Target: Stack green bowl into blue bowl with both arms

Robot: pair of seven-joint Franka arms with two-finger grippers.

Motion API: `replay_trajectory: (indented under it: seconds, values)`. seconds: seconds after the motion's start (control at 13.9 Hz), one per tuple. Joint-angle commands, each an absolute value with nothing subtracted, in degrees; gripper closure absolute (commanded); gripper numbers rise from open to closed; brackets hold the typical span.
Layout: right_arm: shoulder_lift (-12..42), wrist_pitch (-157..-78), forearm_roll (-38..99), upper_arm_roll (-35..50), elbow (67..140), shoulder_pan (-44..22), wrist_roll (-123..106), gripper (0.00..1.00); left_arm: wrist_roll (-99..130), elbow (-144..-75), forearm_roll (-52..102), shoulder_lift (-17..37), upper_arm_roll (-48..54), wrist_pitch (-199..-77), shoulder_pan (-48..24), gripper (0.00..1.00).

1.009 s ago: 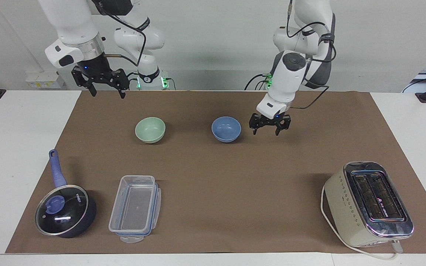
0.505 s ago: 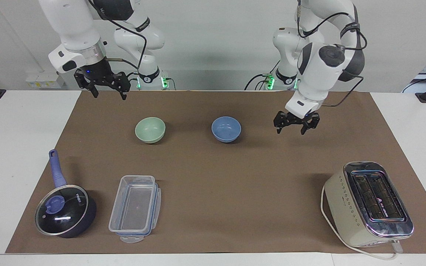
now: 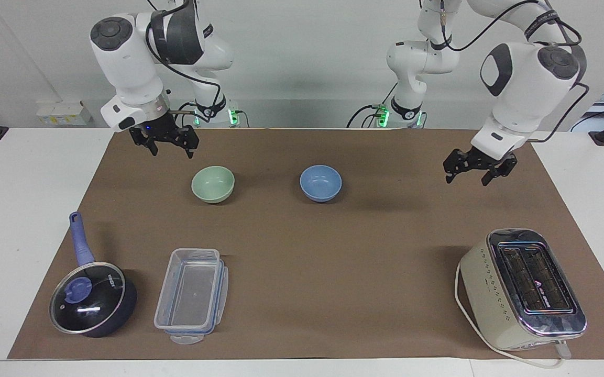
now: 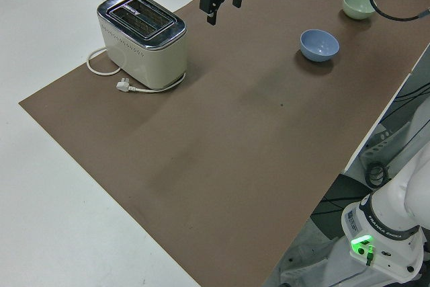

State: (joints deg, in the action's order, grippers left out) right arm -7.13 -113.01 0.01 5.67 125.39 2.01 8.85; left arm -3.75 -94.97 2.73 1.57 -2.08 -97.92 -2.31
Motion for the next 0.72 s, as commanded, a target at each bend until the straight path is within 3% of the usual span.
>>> replay_trajectory:
  seconds: [0.0,0.22,0.65]
  values:
    - [-8.88,-120.13,1.32,6.24,133.14,2.46,9.14,0.00,-3.96,-90.10,2.46,2.11,-1.49,-92.92,0.26,0.00]
    - [-7.82,-124.69,1.41,6.24,136.83,2.55,9.14,0.00,-3.69,-86.75,2.46,2.29,-2.02,-89.30,1.23,0.00]
    - [-6.33,-132.52,1.41,6.24,141.85,2.55,7.56,0.00,-2.29,-88.07,1.67,1.23,-1.93,-90.09,1.05,0.00]
